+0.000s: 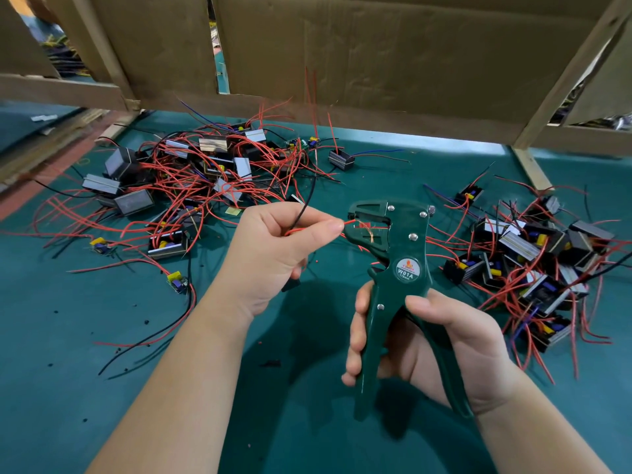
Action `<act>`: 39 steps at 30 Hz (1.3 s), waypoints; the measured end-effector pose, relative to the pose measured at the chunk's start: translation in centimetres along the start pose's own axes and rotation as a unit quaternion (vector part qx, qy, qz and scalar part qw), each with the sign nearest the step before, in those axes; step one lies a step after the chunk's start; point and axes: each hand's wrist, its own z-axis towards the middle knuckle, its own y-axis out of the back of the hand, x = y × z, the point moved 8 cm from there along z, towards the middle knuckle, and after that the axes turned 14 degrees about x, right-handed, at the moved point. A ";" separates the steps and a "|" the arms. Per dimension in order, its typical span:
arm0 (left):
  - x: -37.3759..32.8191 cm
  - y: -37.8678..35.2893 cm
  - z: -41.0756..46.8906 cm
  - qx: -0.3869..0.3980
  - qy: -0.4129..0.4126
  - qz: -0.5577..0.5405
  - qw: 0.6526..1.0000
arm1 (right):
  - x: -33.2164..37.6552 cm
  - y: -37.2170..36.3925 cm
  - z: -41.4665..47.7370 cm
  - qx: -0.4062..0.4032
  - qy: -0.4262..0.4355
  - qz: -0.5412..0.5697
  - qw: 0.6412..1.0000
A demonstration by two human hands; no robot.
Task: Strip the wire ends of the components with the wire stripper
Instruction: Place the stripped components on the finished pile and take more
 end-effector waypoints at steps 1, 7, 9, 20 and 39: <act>-0.1 0.0 0.0 0.002 -0.001 0.001 1.000 | 0.0 0.0 0.0 -0.001 0.000 -0.003 1.000; -0.2 0.2 0.0 0.009 -0.001 0.015 1.000 | -0.1 0.4 -0.2 -0.030 -0.015 -0.033 0.999; -0.2 0.3 0.0 0.017 0.002 0.018 1.000 | -0.1 0.5 -0.3 -0.033 -0.022 -0.040 0.998; -0.4 0.6 -0.3 0.062 0.034 0.066 0.995 | -0.6 1.0 -0.7 -0.032 -0.057 -0.074 0.995; 1.2 0.7 0.1 0.096 0.059 0.076 0.991 | -0.7 2.0 -0.8 -0.118 -0.071 -0.107 0.985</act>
